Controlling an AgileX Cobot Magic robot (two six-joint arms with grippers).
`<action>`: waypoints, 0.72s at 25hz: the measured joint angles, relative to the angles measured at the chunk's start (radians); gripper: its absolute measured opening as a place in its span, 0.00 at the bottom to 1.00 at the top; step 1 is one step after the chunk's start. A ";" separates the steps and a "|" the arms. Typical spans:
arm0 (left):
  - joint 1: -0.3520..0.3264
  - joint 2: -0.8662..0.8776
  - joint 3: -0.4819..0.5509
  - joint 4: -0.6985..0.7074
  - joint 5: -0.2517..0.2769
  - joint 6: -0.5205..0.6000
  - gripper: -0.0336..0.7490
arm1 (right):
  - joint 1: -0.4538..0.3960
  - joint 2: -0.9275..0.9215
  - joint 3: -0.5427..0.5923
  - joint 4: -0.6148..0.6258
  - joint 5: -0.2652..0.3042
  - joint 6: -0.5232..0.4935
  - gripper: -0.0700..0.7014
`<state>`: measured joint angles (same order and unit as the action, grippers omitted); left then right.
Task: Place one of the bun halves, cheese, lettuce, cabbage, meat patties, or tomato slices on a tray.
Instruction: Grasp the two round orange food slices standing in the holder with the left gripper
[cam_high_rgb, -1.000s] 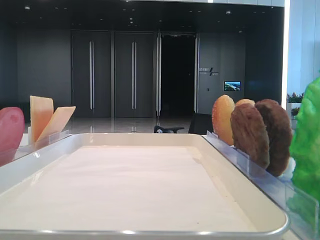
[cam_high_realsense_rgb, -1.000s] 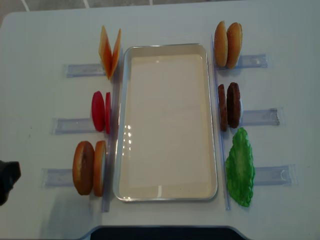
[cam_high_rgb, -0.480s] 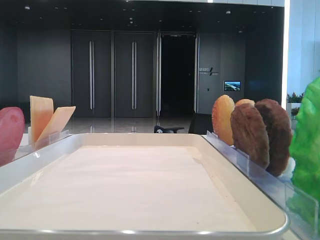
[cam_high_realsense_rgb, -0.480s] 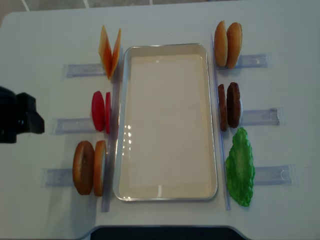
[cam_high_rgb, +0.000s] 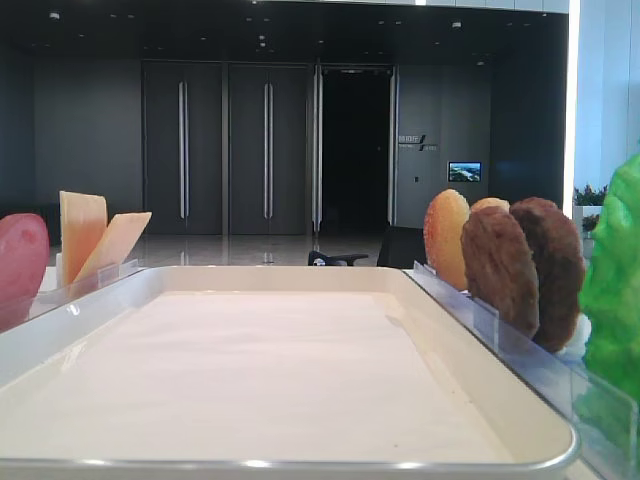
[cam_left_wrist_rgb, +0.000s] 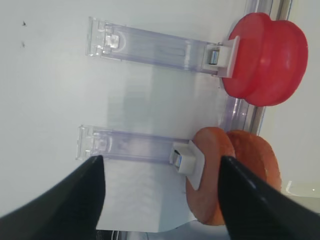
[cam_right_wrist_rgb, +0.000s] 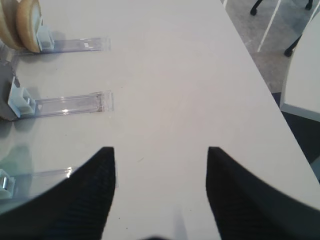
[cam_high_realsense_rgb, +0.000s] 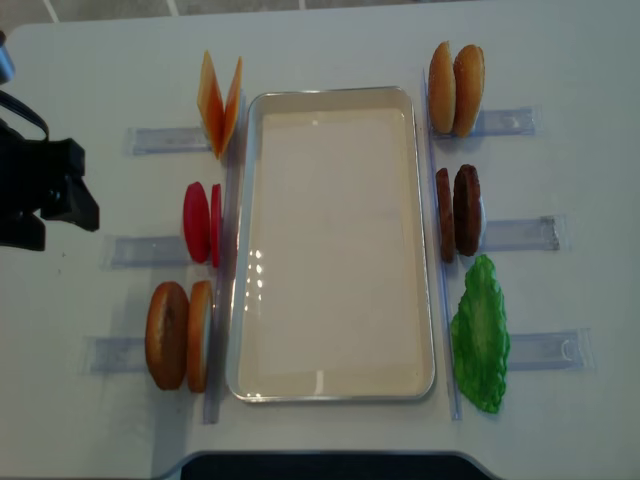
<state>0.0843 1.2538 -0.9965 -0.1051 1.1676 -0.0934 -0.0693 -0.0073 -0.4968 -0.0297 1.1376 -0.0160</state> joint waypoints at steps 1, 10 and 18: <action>0.000 0.000 0.000 0.007 0.002 0.000 0.73 | 0.000 0.000 0.000 0.000 0.000 0.000 0.63; 0.000 0.000 0.000 0.033 0.043 -0.012 0.73 | 0.000 0.000 0.000 0.000 0.000 0.000 0.63; 0.000 0.000 0.000 0.034 0.051 -0.094 0.73 | 0.000 0.000 0.000 0.000 0.000 0.000 0.63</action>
<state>0.0843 1.2538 -0.9965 -0.0716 1.2183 -0.1871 -0.0693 -0.0073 -0.4968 -0.0297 1.1376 -0.0160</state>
